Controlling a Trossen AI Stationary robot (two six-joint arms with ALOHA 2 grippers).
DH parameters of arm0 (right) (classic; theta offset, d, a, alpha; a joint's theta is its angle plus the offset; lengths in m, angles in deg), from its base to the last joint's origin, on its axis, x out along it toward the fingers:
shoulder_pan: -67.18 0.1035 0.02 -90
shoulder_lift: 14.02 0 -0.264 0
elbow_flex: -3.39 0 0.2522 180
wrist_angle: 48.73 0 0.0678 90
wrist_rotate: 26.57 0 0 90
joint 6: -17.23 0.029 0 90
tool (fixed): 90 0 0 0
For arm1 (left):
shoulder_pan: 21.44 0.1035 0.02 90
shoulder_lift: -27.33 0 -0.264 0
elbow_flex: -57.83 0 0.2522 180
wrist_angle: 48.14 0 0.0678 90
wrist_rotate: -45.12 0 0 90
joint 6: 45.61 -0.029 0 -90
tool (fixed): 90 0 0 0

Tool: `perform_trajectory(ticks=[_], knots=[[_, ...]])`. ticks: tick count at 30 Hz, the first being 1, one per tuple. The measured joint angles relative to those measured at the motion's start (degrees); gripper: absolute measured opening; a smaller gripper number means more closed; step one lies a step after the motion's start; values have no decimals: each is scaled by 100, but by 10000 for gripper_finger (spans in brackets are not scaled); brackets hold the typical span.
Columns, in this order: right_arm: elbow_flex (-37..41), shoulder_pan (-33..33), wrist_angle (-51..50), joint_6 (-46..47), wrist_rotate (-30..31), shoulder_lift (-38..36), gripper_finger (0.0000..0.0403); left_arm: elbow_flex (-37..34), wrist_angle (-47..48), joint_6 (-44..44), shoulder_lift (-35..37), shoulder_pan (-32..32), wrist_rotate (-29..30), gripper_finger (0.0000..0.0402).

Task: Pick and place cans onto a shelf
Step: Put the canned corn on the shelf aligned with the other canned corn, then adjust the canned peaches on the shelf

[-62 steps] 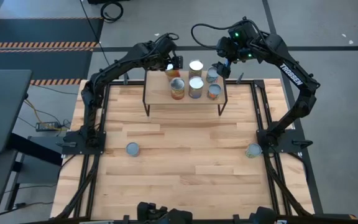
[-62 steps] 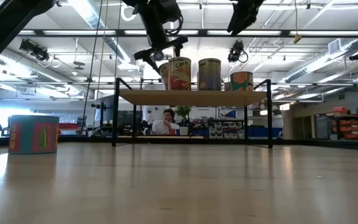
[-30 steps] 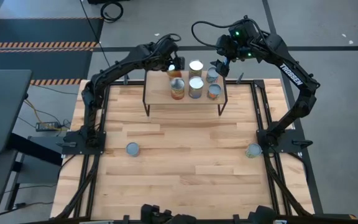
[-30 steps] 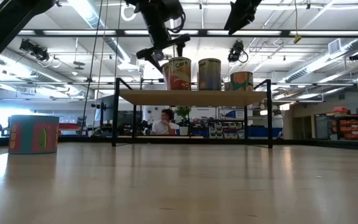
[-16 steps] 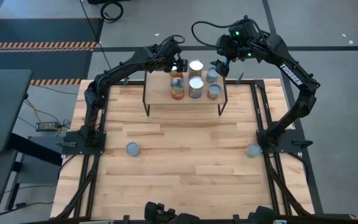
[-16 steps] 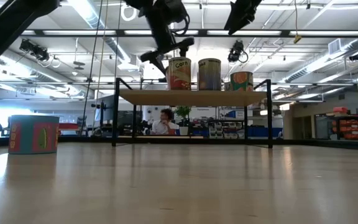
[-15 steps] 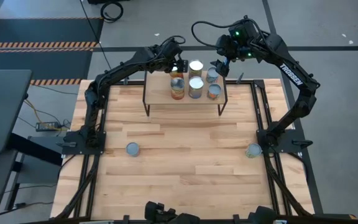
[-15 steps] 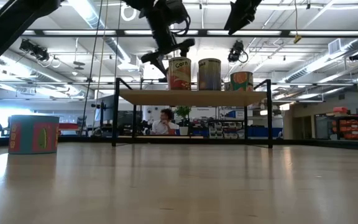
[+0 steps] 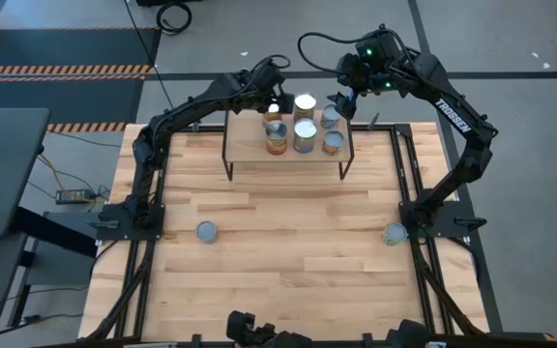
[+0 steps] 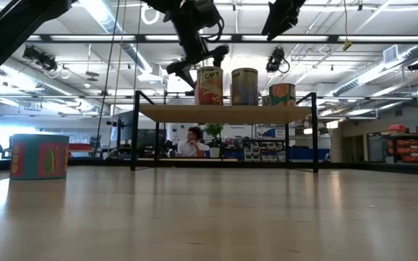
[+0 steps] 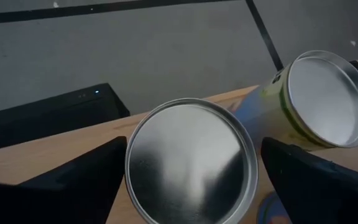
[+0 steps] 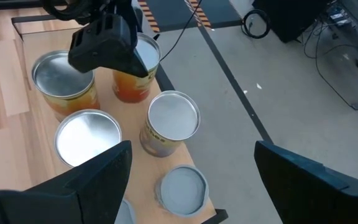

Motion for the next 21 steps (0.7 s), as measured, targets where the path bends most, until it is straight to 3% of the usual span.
perform_trajectory(ticks=[15, 21], knots=[[0, 0, 9, 46, 0, -1, 346, 7, -251, -29, 11, 66, -178, 378], [0, 0, 9, 44, -8, 1, 346, 13, -354, -341, 415, 122, -123, 378]])
